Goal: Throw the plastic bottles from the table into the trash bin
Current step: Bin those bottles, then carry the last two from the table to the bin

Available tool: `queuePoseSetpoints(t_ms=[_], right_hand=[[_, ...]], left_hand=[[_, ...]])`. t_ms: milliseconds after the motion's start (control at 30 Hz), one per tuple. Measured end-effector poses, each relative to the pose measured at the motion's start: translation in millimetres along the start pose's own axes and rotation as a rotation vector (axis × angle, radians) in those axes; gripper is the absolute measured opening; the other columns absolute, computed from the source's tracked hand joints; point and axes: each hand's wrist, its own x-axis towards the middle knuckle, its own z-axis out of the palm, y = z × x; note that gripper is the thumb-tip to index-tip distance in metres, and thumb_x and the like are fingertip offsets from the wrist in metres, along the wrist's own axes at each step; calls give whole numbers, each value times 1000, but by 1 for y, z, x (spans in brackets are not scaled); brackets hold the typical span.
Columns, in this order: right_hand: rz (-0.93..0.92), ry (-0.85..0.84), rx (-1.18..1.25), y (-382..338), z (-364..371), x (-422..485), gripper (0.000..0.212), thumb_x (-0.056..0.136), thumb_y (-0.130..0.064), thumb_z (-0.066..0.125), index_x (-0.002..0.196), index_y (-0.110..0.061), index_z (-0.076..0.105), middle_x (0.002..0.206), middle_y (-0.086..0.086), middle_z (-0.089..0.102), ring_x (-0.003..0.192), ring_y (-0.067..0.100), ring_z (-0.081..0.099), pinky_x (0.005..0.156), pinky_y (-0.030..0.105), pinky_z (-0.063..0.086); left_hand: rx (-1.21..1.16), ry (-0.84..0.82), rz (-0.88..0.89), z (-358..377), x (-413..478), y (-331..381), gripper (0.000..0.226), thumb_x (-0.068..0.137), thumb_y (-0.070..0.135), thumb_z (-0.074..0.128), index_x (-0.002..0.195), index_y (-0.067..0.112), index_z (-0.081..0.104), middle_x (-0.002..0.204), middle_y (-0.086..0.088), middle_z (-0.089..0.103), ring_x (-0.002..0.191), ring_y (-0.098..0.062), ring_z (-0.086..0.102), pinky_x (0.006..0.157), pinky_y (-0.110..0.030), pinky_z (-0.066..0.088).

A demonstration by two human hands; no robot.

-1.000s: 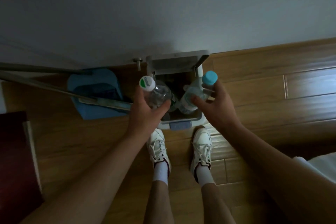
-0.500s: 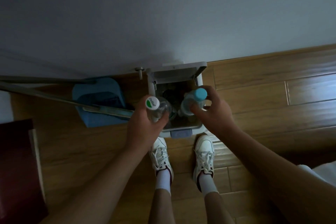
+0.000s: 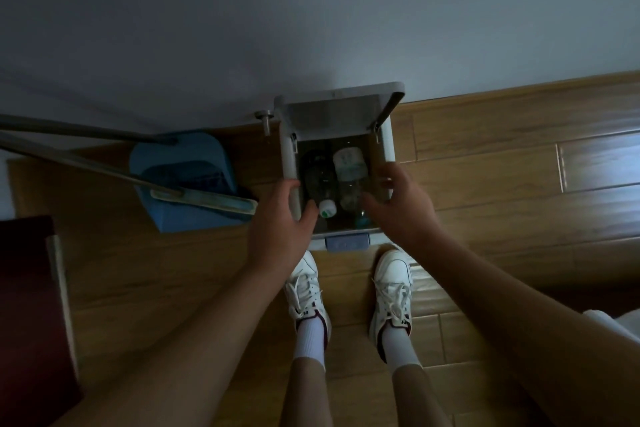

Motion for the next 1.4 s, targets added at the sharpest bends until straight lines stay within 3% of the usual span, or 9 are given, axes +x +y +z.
queuePoseSetpoints(t_ms=[133, 233, 333, 567, 733, 867, 1033, 1167, 1400], right_hand=[[20, -51, -61, 10, -2, -15, 45, 91, -31, 63, 132, -17, 53, 119, -1, 65, 95, 11, 60, 62, 14, 39], [52, -139, -127, 14, -11, -23, 44, 93, -39, 60, 132, -19, 55, 121, 0, 68, 99, 15, 66, 73, 26, 53], [36, -171, -157, 7, -32, -35, 38, 93, -39, 59, 126, -19, 61, 118, -4, 70, 102, 13, 66, 80, 28, 52], [-249, -22, -210, -64, -93, -46, 32, 94, -35, 55, 125, -26, 59, 120, -7, 67, 107, 9, 62, 86, 31, 55], [-440, 118, -227, -128, -115, -32, 36, 93, -30, 58, 128, -22, 58, 121, -6, 65, 105, 8, 56, 90, 28, 50], [-412, 0, -397, -137, -102, -7, 49, 93, -36, 54, 139, -21, 49, 136, 2, 57, 126, 20, 48, 103, 38, 41], [-420, -70, -451, -109, -83, -18, 39, 93, -40, 52, 128, -24, 54, 115, -3, 63, 104, 15, 57, 93, 40, 51], [-412, -252, -481, -76, -72, -43, 36, 94, -37, 53, 127, -24, 57, 124, -1, 60, 108, 15, 56, 89, 33, 51], [-404, -401, -672, -38, -39, -55, 48, 93, -34, 54, 139, -22, 51, 141, -3, 52, 126, 19, 49, 98, 33, 45]], left_hand=[[98, -70, -99, -6, -17, -25, 36, 95, 45, 54, 124, 25, 59, 115, 11, 63, 98, -8, 61, 77, -31, 55], [123, -187, -217, -16, -31, -42, 32, 96, 45, 53, 118, 24, 64, 109, 7, 68, 98, -13, 65, 82, -36, 54], [131, -219, -298, -34, -49, -54, 29, 97, 41, 53, 114, 22, 67, 105, 4, 70, 96, -15, 66, 86, -38, 55], [35, -135, -347, -85, -76, -35, 18, 100, 37, 50, 105, 25, 63, 95, 6, 65, 84, -9, 61, 65, -28, 47], [-30, -133, -341, -96, -90, -18, 16, 98, 39, 52, 103, 29, 63, 96, 9, 65, 88, -11, 64, 78, -36, 56], [-72, -126, -354, -80, -99, -15, 9, 97, 40, 52, 98, 34, 59, 96, 10, 65, 88, -7, 63, 77, -32, 55], [-162, -96, -429, -61, -127, -15, 14, 99, 36, 51, 105, 27, 59, 98, 10, 64, 89, -6, 62, 65, -20, 44], [-329, -40, -577, -52, -156, -24, 18, 98, 38, 51, 107, 26, 60, 106, 3, 67, 93, -11, 65, 67, -26, 48], [-338, -69, -696, -35, -179, -62, 23, 96, 43, 54, 106, 25, 65, 107, 0, 70, 96, -19, 68, 90, -43, 54]])
